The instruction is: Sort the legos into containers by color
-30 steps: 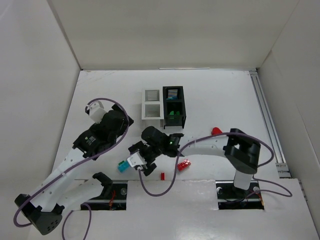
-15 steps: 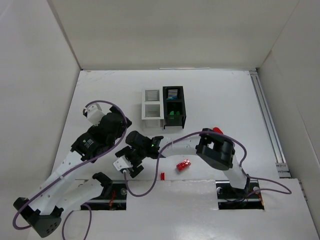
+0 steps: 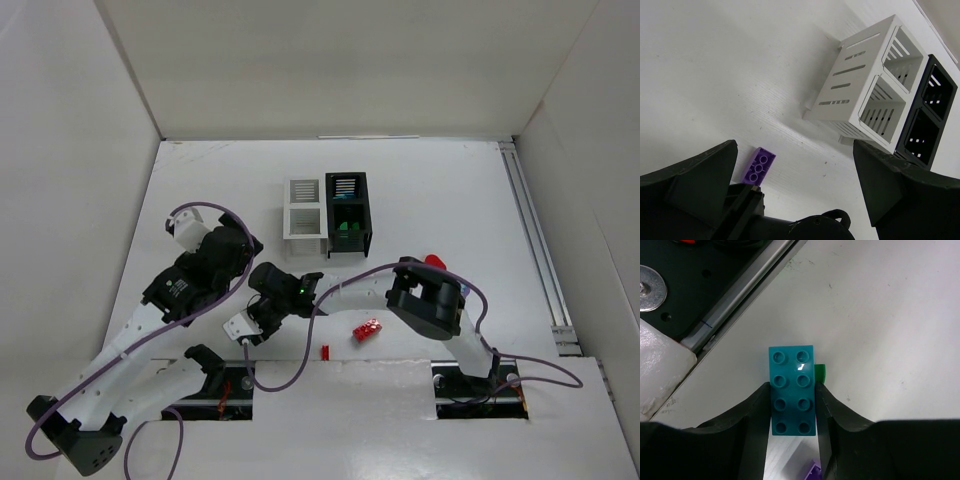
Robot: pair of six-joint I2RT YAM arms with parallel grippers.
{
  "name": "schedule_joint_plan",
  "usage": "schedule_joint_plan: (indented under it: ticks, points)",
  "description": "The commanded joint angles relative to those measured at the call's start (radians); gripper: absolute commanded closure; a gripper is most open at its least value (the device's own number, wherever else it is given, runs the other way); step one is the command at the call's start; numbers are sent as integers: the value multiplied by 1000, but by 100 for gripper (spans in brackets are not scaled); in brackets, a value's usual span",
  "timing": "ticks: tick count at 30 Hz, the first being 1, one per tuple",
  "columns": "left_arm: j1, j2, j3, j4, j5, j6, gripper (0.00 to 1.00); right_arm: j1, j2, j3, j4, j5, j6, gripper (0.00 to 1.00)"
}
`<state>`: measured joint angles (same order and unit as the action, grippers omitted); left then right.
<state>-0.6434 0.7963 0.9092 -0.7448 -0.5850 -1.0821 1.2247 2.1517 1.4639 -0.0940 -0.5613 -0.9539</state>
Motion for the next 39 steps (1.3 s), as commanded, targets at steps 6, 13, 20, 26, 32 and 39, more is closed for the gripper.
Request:
schedule_joint_plan:
  ticks: [6, 13, 20, 26, 32, 39]
  points:
    - [4, -14, -4, 15, -44, 8, 0, 2, -84, -31, 33, -31, 1, 75]
    - [4, -5, -4, 48, -35, 21, 0, -149, -324, -172, 69, -8, 37, 75]
    - [4, 6, -13, 99, -35, 53, 0, -454, -539, -258, 105, -17, 124, 75]
    - [4, 62, -23, 179, 2, 125, 0, -680, -486, -171, 105, -50, 233, 73]
    - [4, 145, -35, 245, 83, 202, 0, -774, -376, -53, 105, -123, 242, 71]
    - [4, 187, -58, 315, 158, 263, 0, -794, -316, 4, 105, -132, 242, 65]
